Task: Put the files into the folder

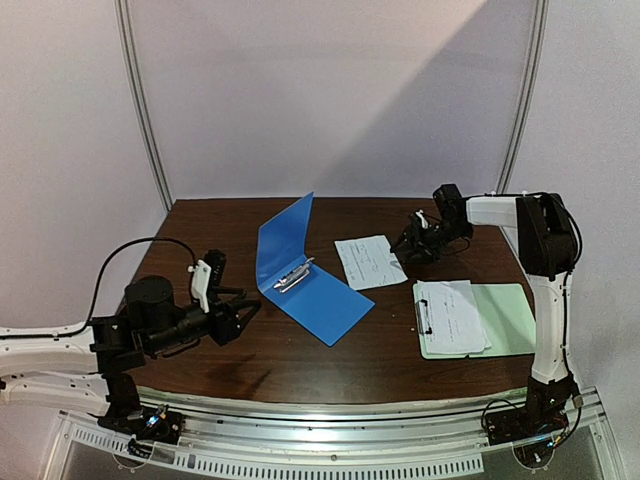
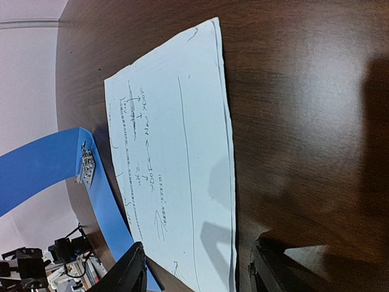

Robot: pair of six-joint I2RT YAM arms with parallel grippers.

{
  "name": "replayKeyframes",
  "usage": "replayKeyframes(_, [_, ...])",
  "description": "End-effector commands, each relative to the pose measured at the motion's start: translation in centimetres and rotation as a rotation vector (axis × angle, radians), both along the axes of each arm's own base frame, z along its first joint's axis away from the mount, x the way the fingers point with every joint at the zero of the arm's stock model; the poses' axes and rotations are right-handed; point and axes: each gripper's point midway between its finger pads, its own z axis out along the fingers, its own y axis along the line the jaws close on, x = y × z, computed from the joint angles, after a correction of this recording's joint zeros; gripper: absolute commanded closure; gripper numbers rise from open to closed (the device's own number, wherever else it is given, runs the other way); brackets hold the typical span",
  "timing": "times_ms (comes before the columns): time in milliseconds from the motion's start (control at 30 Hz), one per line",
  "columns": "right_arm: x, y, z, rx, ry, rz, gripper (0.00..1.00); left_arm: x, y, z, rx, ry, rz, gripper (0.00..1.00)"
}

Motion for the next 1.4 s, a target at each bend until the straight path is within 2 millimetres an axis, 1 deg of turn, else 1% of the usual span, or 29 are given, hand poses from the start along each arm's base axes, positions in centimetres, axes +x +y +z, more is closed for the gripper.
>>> replayKeyframes(0, [-0.9, -1.6, -1.3, -0.100, 0.033, -0.041, 0.43, -0.5, -4.0, 0.6, 0.035, 0.019, -0.086, 0.51])
replayKeyframes(67, [-0.9, -1.7, -1.5, -0.110, 0.033, -0.051, 0.43, 0.6, -6.0, 0.0, 0.085, 0.054, -0.068, 0.51])
replayKeyframes(133, [-1.0, -1.8, -1.6, -0.124, 0.033, -0.060, 0.43, 1.4, -8.5, -1.1, 0.144, 0.086, -0.075, 0.50])
replayKeyframes(167, [-0.9, -1.8, -1.6, -0.129, 0.029, -0.062, 0.43, 1.9, -9.9, -1.2, 0.160, 0.097, -0.077, 0.50])
replayKeyframes(267, [-0.8, -1.9, -1.5, -0.140, 0.019, -0.065, 0.43, 3.6, -13.8, -2.5, 0.194, 0.143, -0.082, 0.50])
replayKeyframes(300, [-0.8, -1.9, -1.5, -0.145, 0.016, -0.068, 0.43, 4.6, -15.6, -1.9, 0.183, 0.144, -0.084, 0.48])
replayKeyframes(333, [-0.7, -2.0, -1.3, -0.148, 0.010, -0.070, 0.43, 5.0, -16.6, -2.9, 0.202, 0.163, -0.089, 0.48])
replayKeyframes(367, [-0.6, -2.1, -1.1, -0.153, 0.004, -0.073, 0.42, 6.1, -18.2, -2.2, 0.191, 0.163, -0.087, 0.47])
replayKeyframes(433, [-0.4, -2.2, -0.9, -0.161, -0.008, -0.076, 0.42, 7.8, -20.3, -2.7, 0.200, 0.185, -0.077, 0.45])
replayKeyframes(467, [-0.3, -2.3, -0.8, -0.167, -0.013, -0.077, 0.41, 8.7, -21.0, -3.3, 0.213, 0.203, -0.063, 0.45])
replayKeyframes(500, [-0.2, -2.4, -0.8, -0.172, -0.017, -0.080, 0.40, 9.7, -21.7, -3.5, 0.211, 0.213, -0.044, 0.44])
replayKeyframes(533, [-0.2, -2.5, -0.8, -0.176, -0.019, -0.083, 0.39, 10.5, -22.0, -4.4, 0.230, 0.238, -0.031, 0.43])
replayKeyframes(633, [0.2, -2.6, -0.7, -0.189, -0.037, -0.091, 0.38, 12.7, -22.6, -6.2, 0.240, 0.298, 0.013, 0.41])
replayKeyframes(667, [0.4, -2.8, -0.6, -0.193, -0.042, -0.096, 0.37, 13.5, -22.6, -6.5, 0.236, 0.312, 0.030, 0.40])
replayKeyframes(800, [1.3, -3.3, -0.1, -0.212, -0.073, -0.122, 0.36, 16.5, -21.5, -9.4, 0.278, 0.379, 0.134, 0.39])
replayKeyframes(900, [1.9, -3.2, 0.0, -0.207, -0.082, -0.138, 0.35, 18.3, -20.8, -11.2, 0.285, 0.428, 0.175, 0.39])
replayKeyframes(967, [2.1, -3.1, -0.2, -0.201, -0.075, -0.141, 0.35, 19.4, -20.6, -11.9, 0.280, 0.444, 0.189, 0.39])
replayKeyframes(1067, [2.2, -2.9, -1.0, -0.194, -0.060, -0.138, 0.35, 20.6, -20.5, -13.0, 0.269, 0.474, 0.192, 0.39])
replayKeyframes(1167, [2.1, -2.6, -1.7, -0.178, -0.051, -0.128, 0.35, 21.3, -20.8, -14.2, 0.212, 0.527, 0.150, 0.39])
replayKeyframes(1233, [2.0, -2.4, -2.1, -0.159, -0.055, -0.122, 0.35, 21.4, -21.3, -14.4, 0.180, 0.539, 0.123, 0.39])
replayKeyframes(1367, [2.4, -2.2, -2.4, -0.147, -0.069, -0.128, 0.35, 21.8, -21.3, -15.1, 0.176, 0.551, 0.135, 0.39])
